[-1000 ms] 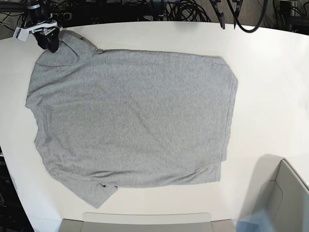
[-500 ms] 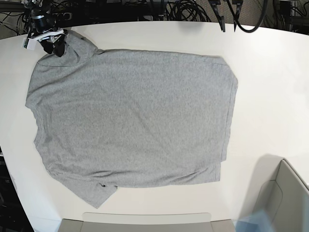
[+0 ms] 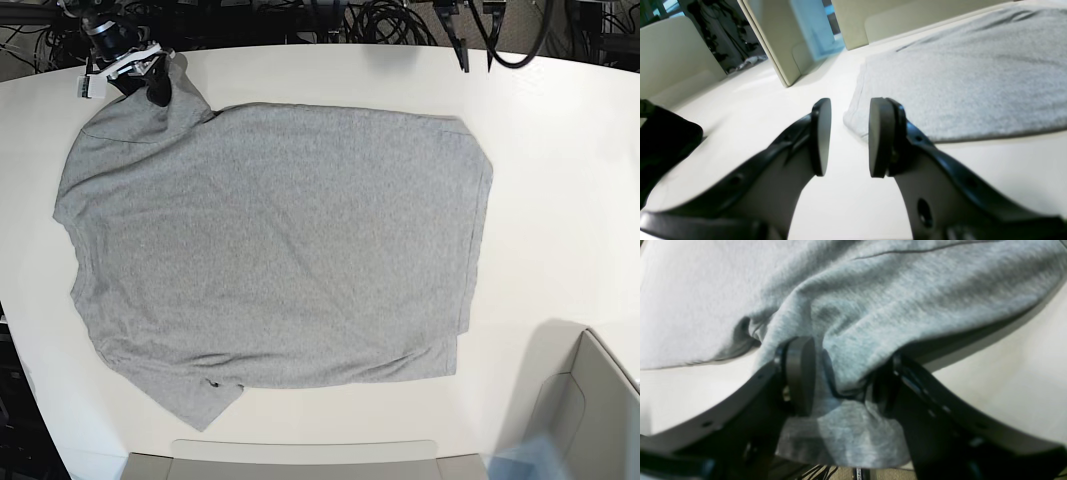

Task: Fold the T-shirt properly
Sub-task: 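Lower both grippers and pinch the shirt's shoulder corners by the collar, then lift the shoulder edge with both grippers and pull it toward the hem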

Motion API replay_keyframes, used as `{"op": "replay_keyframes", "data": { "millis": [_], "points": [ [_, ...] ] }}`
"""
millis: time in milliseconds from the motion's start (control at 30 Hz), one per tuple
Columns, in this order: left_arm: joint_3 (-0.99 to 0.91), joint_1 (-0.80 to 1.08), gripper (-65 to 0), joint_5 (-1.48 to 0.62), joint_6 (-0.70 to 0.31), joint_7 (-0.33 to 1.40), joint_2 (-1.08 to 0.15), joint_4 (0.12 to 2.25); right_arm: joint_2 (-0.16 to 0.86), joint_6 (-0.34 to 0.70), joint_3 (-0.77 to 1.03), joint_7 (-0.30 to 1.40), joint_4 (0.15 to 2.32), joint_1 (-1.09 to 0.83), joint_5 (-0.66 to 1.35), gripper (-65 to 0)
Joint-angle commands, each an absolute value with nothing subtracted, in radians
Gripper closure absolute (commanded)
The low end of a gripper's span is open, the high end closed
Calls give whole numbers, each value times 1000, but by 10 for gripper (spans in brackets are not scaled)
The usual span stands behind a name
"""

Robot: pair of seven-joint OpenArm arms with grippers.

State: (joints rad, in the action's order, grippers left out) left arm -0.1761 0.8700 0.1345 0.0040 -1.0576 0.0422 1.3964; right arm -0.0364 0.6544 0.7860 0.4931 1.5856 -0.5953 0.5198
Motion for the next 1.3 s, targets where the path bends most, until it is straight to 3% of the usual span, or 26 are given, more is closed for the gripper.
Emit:
{"op": "replay_keyframes", "data": {
  "millis": [0, 133, 267, 433, 567, 767, 900, 1267],
  "points": [
    [-174, 888, -201, 128, 8, -1052, 41, 1432, -44, 662, 786, 552, 1583, -605, 472, -259],
    [-120, 894, -226, 79, 1, -877, 48, 1560, -36, 662, 789, 552, 1586, -599, 470, -246],
    [-45, 920, -270, -122, -12, -639, 35, 1739, -8, 661, 789, 553, 1586, -599, 470, -246],
    [-51, 924, -274, -518, -174, -127, -81, 1954, -2, 661, 789, 553, 1587, -599, 444, -246],
    [-173, 828, -273, -771, -174, 194, -134, 1956, -2, 661, 791, 552, 1587, -598, 429, -246],
    [-311, 664, -274, -829, -182, 579, -134, 1923, -2, 665, 842, 556, 1581, -579, 421, -246],
    [-318, 578, -274, -826, -177, 670, -133, 1870, -1, 665, 846, 555, 1587, -578, 421, -246],
    [-309, 501, -274, -825, -182, 693, -136, 1643, -13, 665, 848, 558, 1586, -542, 326, -246]
  ]
}}
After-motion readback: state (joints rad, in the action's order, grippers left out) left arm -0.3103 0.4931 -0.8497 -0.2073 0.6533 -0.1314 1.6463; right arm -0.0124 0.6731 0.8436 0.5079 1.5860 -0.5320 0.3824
